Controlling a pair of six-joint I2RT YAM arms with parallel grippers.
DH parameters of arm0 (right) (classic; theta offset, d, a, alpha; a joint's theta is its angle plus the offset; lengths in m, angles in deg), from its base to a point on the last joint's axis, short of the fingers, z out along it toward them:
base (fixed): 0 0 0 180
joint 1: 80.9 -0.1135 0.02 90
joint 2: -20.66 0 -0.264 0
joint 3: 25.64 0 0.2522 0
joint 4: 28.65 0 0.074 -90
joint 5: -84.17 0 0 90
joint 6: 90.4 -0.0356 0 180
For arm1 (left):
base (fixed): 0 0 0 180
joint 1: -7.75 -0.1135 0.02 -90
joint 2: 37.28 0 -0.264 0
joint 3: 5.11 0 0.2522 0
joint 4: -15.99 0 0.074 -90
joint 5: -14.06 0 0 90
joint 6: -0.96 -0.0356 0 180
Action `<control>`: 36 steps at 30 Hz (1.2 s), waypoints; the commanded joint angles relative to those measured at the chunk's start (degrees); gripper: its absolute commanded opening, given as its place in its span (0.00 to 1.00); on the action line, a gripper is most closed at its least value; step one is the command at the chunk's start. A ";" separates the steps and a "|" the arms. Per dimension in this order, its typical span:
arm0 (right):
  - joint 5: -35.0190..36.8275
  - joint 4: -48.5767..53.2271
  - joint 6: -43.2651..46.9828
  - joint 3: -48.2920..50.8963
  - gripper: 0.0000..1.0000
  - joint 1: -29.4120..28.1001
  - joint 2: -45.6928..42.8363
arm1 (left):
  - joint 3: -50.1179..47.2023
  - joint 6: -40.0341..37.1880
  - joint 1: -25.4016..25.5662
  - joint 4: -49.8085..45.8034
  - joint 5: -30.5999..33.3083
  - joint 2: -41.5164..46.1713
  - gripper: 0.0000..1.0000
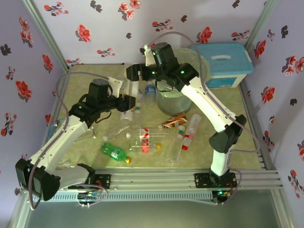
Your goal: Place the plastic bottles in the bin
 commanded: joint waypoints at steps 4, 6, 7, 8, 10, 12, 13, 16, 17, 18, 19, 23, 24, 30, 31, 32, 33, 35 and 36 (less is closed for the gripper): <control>-2.66 -4.17 -3.14 1.45 0.71 1.50 -0.14 | 1.50 0.11 1.61 2.73 -0.93 -1.67 0.06; -3.29 -4.57 -3.58 1.85 0.70 1.95 -0.05 | 1.68 0.20 1.92 3.20 -1.16 -1.94 0.06; -3.38 -4.67 -3.71 1.96 0.70 2.18 0.04 | 1.77 0.20 2.03 3.39 -1.35 -2.17 0.06; -3.51 -4.68 -3.74 2.14 0.70 2.38 0.21 | 1.91 0.26 2.13 3.58 -1.50 -2.29 0.06; -3.87 -4.68 -3.81 2.33 0.70 2.66 0.36 | 2.04 0.44 2.24 3.86 -1.55 -2.55 0.06; -3.96 -5.10 -3.89 2.85 0.70 2.91 0.51 | 2.08 0.46 2.25 4.08 -1.68 -2.69 0.06; -4.17 -5.05 -4.01 2.87 0.71 3.10 0.69 | 2.21 0.59 2.23 4.22 -1.68 -2.81 0.06; -4.75 -4.90 -4.40 2.92 0.75 3.55 1.45 | 2.37 0.81 2.23 4.35 -1.72 -3.01 0.06; -4.66 -4.97 -4.44 2.84 0.75 3.68 1.64 | 2.46 0.86 2.23 4.40 -1.66 -3.17 0.06; -4.88 -5.00 -4.51 2.96 0.74 3.72 1.83 | 2.48 0.90 2.27 4.49 -1.70 -3.24 0.06; -5.07 -5.33 -4.58 3.11 0.71 3.81 1.80 | 2.48 0.90 2.25 4.50 -1.68 -3.29 0.06; -5.35 -6.52 -4.95 3.63 0.57 4.07 1.49 | 2.65 0.99 2.23 4.42 -1.46 -3.80 0.07; -5.22 -6.57 -4.94 3.57 0.56 4.16 1.47 | 2.72 1.03 2.29 4.50 -1.40 -3.97 0.08; -4.44 -8.81 -4.13 4.28 0.50 5.00 0.07 | 2.90 1.71 2.27 4.18 -0.60 -3.86 0.44; -3.92 -9.51 -3.92 4.34 0.50 5.12 -0.54 | 2.89 1.99 2.15 3.83 0.06 -3.65 0.63; -3.20 -10.03 -3.61 4.38 0.50 5.39 -1.17 | 2.88 2.25 2.14 3.48 0.53 -3.46 0.74; -2.18 -10.55 -3.23 4.35 0.49 5.63 -1.92 | 2.91 2.64 2.14 2.92 1.39 -3.10 0.87; 0.25 -11.53 -2.47 4.49 0.49 6.40 -3.44 | 2.91 4.26 2.14 1.25 4.17 -2.42 1.00; 1.44 -12.15 -2.07 4.68 0.49 6.97 -4.50 | 2.76 5.38 2.14 -0.07 6.01 -1.97 1.00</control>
